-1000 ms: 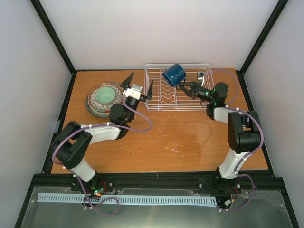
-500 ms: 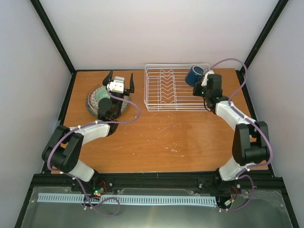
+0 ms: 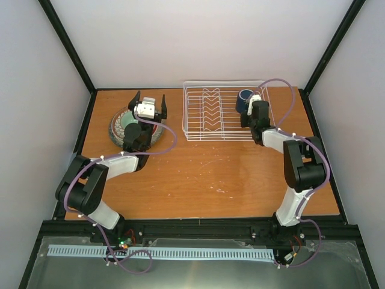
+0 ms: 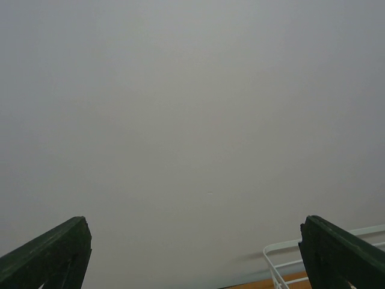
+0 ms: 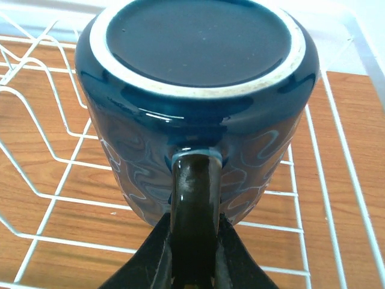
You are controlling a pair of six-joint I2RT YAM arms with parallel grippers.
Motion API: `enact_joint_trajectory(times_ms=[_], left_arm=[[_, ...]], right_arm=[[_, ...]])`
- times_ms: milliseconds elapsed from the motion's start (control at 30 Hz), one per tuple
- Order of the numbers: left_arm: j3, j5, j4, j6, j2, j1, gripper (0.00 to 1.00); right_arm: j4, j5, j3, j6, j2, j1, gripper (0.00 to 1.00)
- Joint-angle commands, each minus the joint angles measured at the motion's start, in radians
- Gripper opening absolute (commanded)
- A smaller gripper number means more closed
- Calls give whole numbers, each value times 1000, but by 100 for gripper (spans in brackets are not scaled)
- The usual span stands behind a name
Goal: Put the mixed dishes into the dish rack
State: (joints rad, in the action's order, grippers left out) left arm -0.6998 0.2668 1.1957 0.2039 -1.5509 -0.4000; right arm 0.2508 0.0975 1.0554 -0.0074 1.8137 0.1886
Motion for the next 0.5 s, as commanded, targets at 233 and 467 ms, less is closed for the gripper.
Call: enact_joint_trajectory(times_ms=[233,467], left_arm=[[-10,18,16,-18,-46,12,95],[-9,21,5,-29,-53,30,96]], right_arm=[[166,-114,139,-51,114,6,3],[115,-176,260,-66,194,10,3]])
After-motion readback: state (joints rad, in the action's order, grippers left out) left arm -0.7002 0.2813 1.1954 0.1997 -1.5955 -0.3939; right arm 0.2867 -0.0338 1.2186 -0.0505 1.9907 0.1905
